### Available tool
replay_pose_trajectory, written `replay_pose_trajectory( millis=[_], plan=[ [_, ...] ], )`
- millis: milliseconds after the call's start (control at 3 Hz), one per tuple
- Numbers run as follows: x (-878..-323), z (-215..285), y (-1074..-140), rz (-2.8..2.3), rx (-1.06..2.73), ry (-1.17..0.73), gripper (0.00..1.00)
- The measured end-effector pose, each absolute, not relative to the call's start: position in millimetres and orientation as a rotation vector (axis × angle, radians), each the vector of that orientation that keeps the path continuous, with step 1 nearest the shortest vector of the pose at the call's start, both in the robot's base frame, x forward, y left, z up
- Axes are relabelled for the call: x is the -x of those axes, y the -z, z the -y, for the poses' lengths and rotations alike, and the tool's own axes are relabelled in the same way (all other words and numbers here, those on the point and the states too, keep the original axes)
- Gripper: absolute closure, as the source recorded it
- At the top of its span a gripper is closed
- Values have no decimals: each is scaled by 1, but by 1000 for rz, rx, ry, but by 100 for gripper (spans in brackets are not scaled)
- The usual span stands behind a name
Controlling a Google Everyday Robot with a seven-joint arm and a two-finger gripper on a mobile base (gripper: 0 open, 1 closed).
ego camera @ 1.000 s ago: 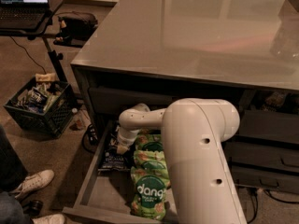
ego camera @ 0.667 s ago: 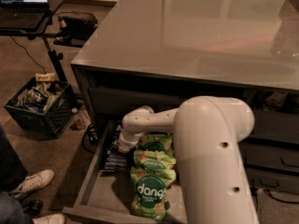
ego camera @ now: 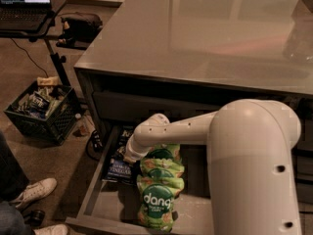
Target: Pick blue chip bag from middle drawer and place on counter
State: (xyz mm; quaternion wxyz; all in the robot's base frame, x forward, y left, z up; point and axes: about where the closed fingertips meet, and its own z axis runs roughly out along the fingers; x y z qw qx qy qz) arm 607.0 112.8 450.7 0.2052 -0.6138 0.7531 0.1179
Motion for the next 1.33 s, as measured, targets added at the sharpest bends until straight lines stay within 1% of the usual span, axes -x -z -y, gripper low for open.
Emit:
replay_pose_trajectory(
  millis=[667, 1000, 1333],
  plan=[
    [-590, -118, -501, -1983, 1716, -319, 100],
    [-582, -111, -537, -1923, 1704, -258, 100],
    [-582, -110, -546, -1926, 1705, -248, 100]
  ],
)
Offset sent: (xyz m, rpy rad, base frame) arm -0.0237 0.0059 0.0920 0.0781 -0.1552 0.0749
